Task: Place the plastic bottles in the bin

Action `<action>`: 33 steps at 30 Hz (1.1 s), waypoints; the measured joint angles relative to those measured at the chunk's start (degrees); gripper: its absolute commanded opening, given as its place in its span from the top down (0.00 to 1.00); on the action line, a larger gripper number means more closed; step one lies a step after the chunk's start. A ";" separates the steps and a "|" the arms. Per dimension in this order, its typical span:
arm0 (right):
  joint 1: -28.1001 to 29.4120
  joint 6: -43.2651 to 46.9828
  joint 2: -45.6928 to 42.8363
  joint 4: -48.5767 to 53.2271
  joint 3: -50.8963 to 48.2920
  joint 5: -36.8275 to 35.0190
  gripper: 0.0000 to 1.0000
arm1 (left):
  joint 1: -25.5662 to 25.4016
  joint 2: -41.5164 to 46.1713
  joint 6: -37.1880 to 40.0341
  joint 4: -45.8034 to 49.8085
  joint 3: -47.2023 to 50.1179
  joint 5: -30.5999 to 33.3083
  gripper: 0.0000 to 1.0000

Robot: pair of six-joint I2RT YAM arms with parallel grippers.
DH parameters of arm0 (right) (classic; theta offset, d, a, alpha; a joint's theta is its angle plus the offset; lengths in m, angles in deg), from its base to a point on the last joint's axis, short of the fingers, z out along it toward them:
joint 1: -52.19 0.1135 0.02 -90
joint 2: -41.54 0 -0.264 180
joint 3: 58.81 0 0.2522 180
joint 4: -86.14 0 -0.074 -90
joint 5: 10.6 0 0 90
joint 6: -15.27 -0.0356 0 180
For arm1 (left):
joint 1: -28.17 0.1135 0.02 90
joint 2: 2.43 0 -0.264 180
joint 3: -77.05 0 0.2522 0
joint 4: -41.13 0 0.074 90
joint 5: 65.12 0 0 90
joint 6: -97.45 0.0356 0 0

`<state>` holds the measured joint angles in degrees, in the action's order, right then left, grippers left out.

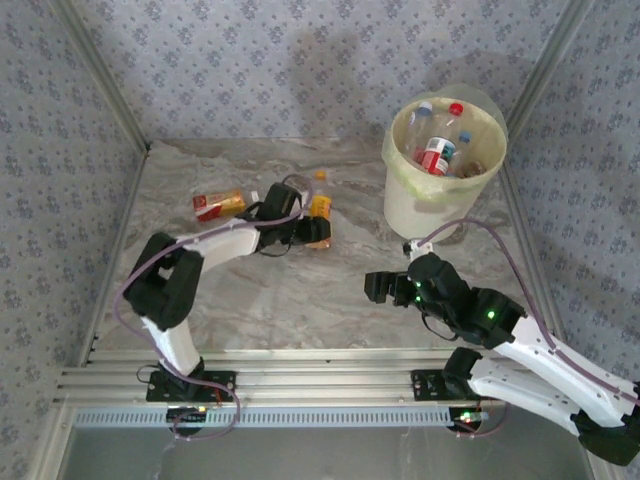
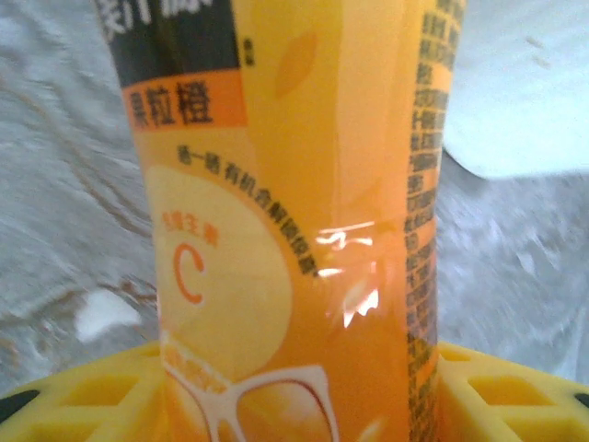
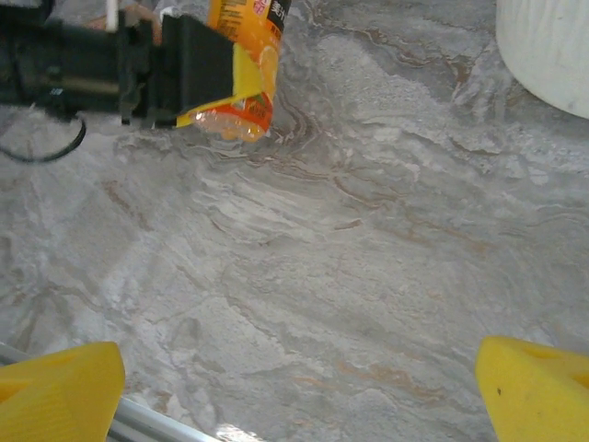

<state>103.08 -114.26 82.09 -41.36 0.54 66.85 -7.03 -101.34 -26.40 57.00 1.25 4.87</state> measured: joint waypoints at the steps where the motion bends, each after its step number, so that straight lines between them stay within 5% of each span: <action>1: -0.61 -0.20 0.00 -0.44 0.09 0.85 0.01 | -1.14 2.08 1.14 -0.15 1.27 0.22 0.42; 14: -13.03 -1.46 5.95 -6.93 9.33 17.70 0.03 | -17.33 23.67 8.96 1.25 9.97 8.83 0.41; 33: -18.58 0.07 12.57 -12.39 11.89 29.53 0.08 | -25.38 29.14 8.98 3.43 11.52 11.96 0.41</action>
<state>84.51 -114.19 94.66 -53.75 12.43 96.38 -32.40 -72.21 -17.42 60.43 12.77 16.83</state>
